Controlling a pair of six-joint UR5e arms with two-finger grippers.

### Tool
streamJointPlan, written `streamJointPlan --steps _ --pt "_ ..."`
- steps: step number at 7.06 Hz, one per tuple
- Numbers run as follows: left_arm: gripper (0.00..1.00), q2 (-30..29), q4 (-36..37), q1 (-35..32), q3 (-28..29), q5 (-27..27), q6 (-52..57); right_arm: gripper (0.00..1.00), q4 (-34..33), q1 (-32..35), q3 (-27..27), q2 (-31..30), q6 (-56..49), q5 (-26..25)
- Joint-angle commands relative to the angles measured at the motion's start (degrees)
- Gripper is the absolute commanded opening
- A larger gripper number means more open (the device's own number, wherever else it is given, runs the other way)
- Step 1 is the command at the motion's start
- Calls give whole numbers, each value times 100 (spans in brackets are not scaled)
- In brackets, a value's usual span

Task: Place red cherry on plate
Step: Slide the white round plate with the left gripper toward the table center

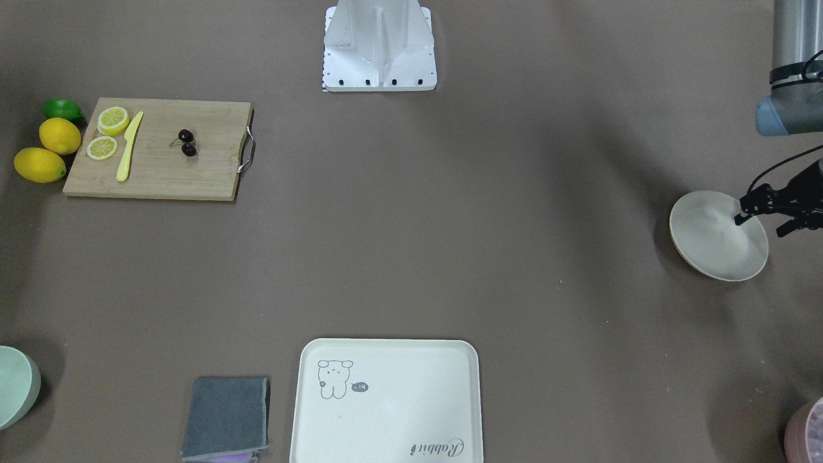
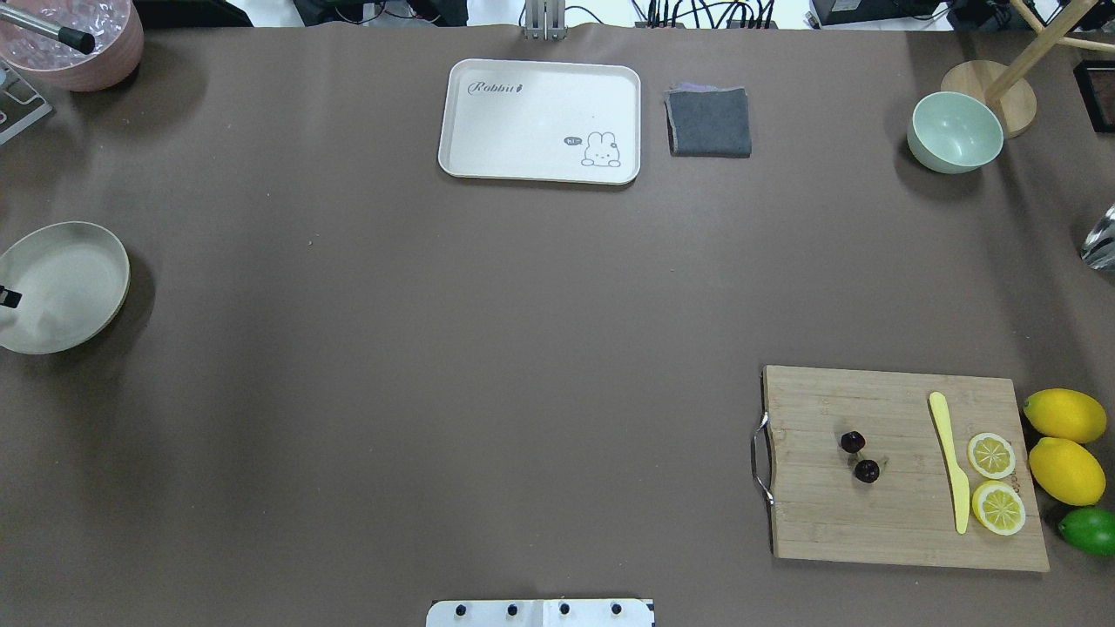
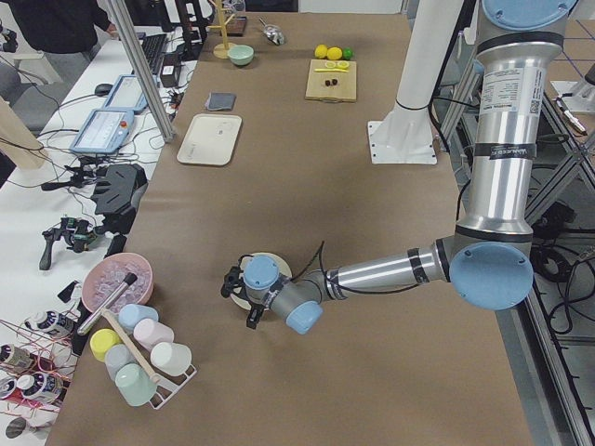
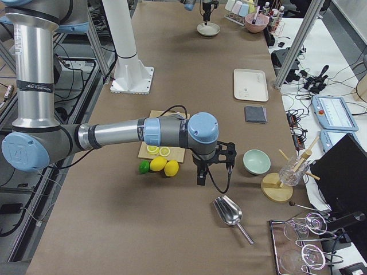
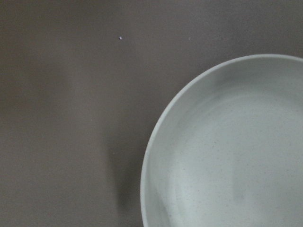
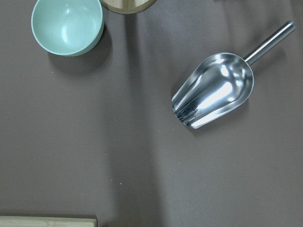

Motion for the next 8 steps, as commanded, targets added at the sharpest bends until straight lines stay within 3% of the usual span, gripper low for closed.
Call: streamJointPlan --steps 1,2,5,8 --pt "16 15 -4 14 6 -16 4 100 0 0 3 4 0 -1" --pt "0 23 -4 14 -12 -24 4 100 0 0 -6 13 0 -1" --pt "0 -195 153 -257 -135 -234 -197 100 0 0 21 -13 0 17" --pt "0 -1107 1870 -952 -501 -1156 -374 100 0 0 30 -40 -8 8"
